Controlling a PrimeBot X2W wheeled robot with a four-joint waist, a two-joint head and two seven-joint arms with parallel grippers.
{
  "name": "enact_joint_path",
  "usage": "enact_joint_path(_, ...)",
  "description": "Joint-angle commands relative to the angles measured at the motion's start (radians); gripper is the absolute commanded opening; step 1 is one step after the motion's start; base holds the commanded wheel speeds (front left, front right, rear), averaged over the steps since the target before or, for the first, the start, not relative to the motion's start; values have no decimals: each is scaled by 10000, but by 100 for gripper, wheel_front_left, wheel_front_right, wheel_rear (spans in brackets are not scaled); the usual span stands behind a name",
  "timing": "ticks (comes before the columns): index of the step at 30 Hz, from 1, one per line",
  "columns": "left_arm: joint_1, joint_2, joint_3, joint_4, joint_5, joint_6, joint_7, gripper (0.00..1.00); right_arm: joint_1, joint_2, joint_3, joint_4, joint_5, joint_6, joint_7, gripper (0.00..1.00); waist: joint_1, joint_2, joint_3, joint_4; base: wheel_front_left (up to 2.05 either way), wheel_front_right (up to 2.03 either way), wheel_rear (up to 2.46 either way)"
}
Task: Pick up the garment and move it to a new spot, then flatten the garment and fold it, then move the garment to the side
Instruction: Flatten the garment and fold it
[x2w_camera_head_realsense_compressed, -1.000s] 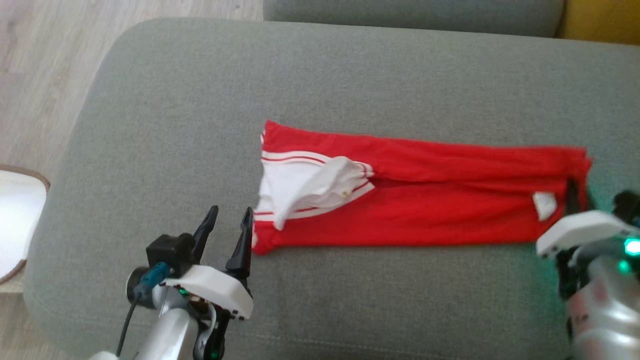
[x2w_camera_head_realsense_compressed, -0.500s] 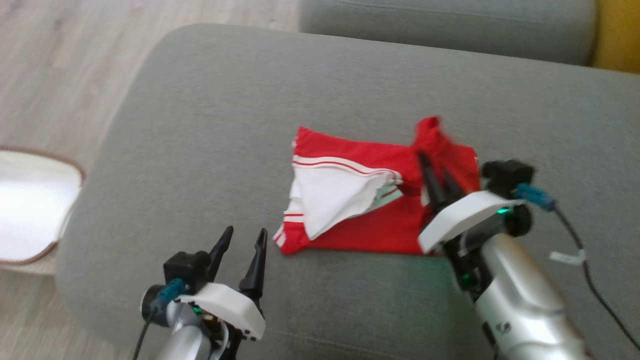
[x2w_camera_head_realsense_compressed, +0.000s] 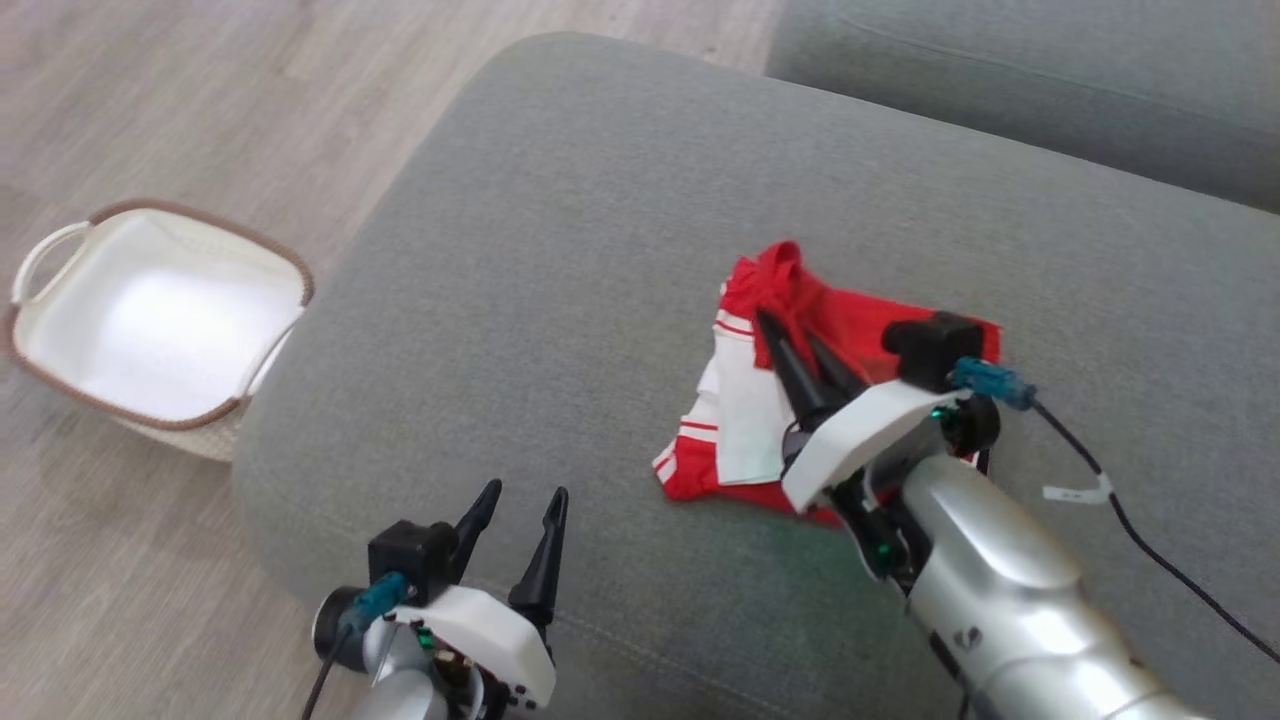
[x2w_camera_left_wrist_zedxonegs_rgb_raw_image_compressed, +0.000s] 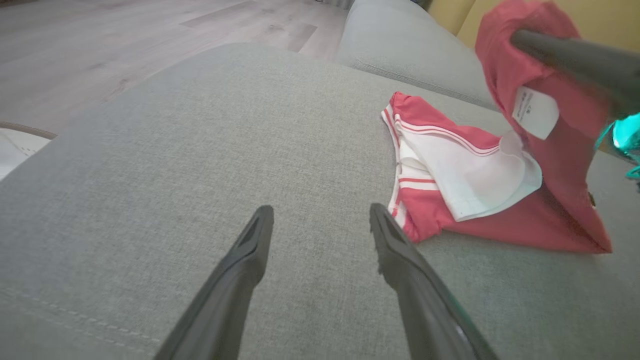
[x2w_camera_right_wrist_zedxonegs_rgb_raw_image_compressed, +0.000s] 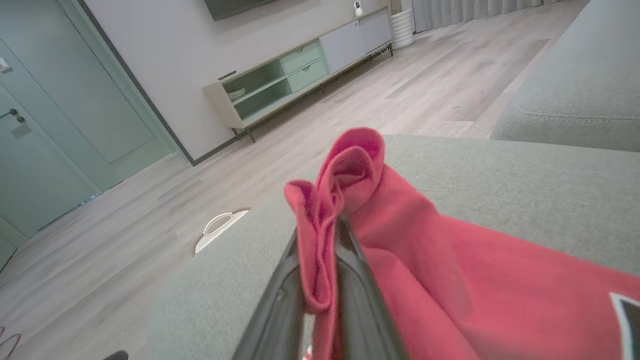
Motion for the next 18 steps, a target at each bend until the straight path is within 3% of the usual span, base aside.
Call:
enact_joint_path(1,-277,19,226,-244,-41,66,-122,100,-477,113,63,-76,183,65,-341,90,0,-1,-9,59,0,0,0)
enact_joint_path(2,-273,19,224,-225,-47,89,-122,100,-572,113,45,103,340,65,-482,100,0,-1,-20,22,0,0,0)
enact_joint_path(8,-396,19,452,-128,-34,274,-122,100,-1067,113,-591,951,303,65,-911,100,0,-1,25,-701,0,0,0)
enact_joint_path(18,-589,18,1353,-429,658,909,-122,100,341,114,-4562,274,-2839,65,-927,100,0,-1,-59,-2516,0,0,0)
